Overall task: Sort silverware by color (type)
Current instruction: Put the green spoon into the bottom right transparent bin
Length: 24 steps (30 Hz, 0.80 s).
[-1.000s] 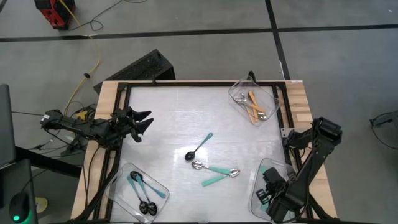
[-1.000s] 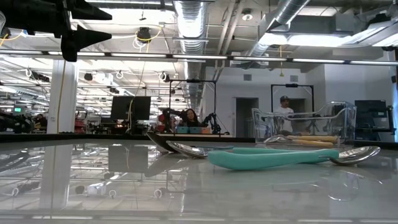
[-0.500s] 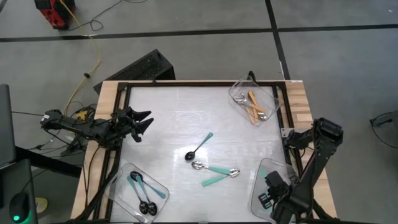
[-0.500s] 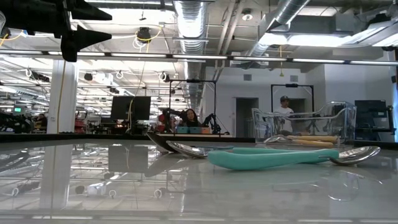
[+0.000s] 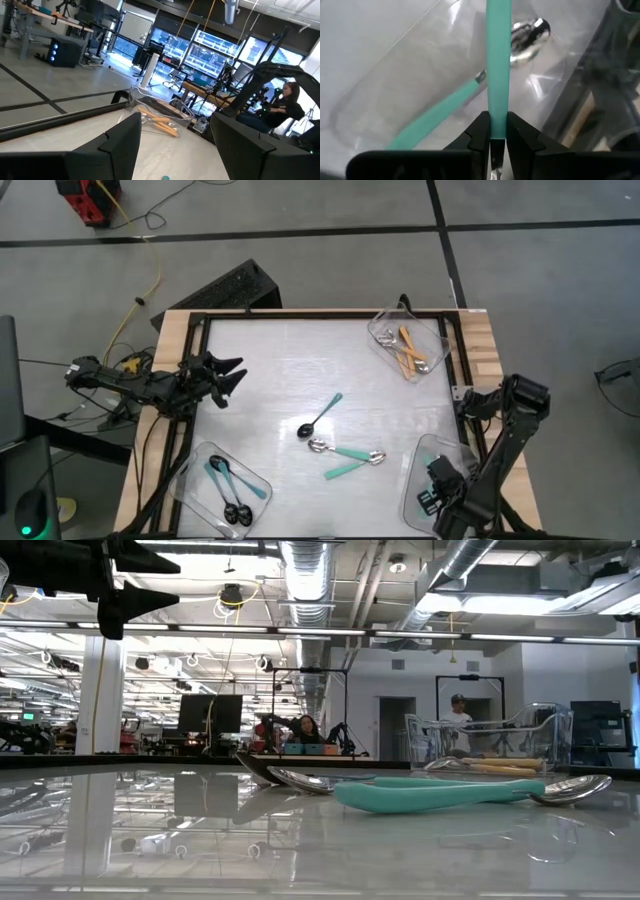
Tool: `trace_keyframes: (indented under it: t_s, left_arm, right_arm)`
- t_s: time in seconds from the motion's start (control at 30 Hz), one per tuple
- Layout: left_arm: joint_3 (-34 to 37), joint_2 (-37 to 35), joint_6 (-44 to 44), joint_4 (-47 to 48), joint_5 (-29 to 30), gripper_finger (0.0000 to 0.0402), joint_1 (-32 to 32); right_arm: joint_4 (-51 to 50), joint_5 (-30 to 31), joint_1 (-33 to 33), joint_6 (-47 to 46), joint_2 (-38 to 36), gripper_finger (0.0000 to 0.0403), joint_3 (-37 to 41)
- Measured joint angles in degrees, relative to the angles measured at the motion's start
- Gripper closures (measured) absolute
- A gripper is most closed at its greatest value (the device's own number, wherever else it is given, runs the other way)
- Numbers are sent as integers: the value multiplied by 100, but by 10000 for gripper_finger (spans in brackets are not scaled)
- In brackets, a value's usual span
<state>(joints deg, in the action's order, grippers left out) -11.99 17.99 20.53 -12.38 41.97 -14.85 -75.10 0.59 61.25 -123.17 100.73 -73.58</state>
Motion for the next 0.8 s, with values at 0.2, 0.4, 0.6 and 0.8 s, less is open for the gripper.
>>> trace_keyframes:
  t_s: [0.2, 0.4, 0.6, 0.8]
  left_arm:
    - [0, -1, 0, -13, 90, 176, 0]
    - [0, -1, 2, -11, 92, 176, 0]
    - [0, -1, 2, -2, 92, 176, 0]
    - [0, -1, -13, 2, 92, 176, 0]
  right_arm:
    - [239, -29, 26, 17, 191, 329, 4]
    - [252, 80, 43, 40, 170, 329, 2]
    - [327, 88, 66, 26, 175, 329, 2]
    - [375, 98, 50, 20, 175, 329, 2]
